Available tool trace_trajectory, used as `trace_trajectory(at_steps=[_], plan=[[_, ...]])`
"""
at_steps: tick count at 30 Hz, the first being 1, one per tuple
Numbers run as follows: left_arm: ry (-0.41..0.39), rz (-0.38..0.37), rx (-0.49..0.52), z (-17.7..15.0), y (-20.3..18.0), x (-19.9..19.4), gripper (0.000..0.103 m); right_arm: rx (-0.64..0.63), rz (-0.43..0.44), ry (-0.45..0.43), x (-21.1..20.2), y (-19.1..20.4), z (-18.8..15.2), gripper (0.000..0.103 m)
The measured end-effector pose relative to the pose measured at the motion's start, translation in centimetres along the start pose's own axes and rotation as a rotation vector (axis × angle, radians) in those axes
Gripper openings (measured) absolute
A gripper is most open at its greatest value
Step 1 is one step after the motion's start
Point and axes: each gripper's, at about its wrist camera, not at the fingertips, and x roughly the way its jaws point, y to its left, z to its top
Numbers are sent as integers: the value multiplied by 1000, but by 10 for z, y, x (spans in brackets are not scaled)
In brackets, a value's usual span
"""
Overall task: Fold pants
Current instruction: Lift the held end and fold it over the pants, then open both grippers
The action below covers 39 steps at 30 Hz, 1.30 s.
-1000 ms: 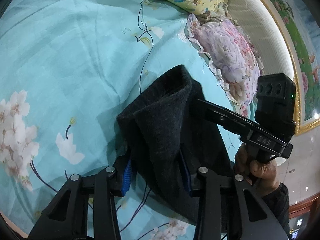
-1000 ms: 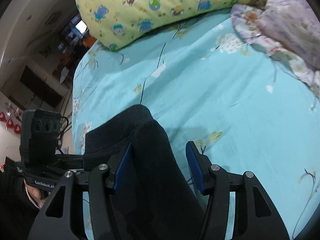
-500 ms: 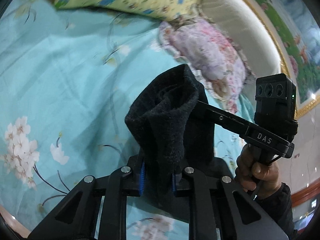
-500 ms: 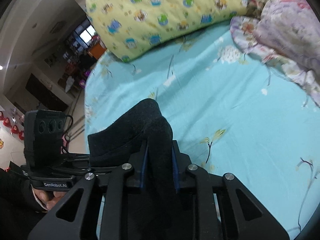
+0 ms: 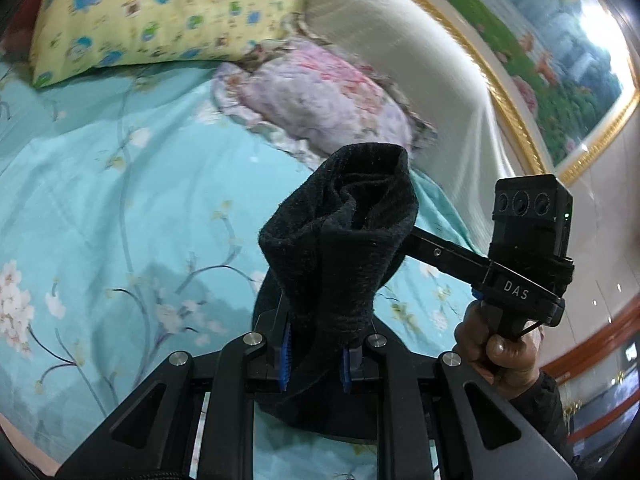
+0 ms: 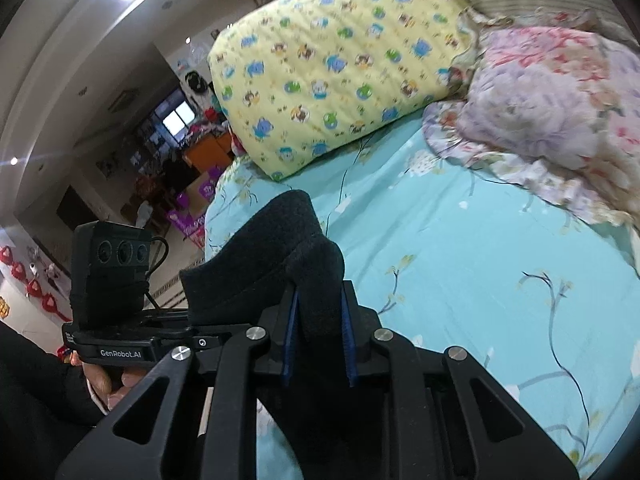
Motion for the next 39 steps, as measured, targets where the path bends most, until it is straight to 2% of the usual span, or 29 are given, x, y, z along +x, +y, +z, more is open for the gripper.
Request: trace_trajectory(at_steps=[10, 25, 39], plan=[[47, -83, 123, -22, -68, 4, 17, 50, -31, -119, -70, -4, -36, 20], [190, -172, 319, -76, -175, 43, 17, 189, -92, -306, -171, -29, -123, 20], [313, -157, 448, -129, -213, 89, 17, 339, -146, -387, -210, -54, -205, 19]])
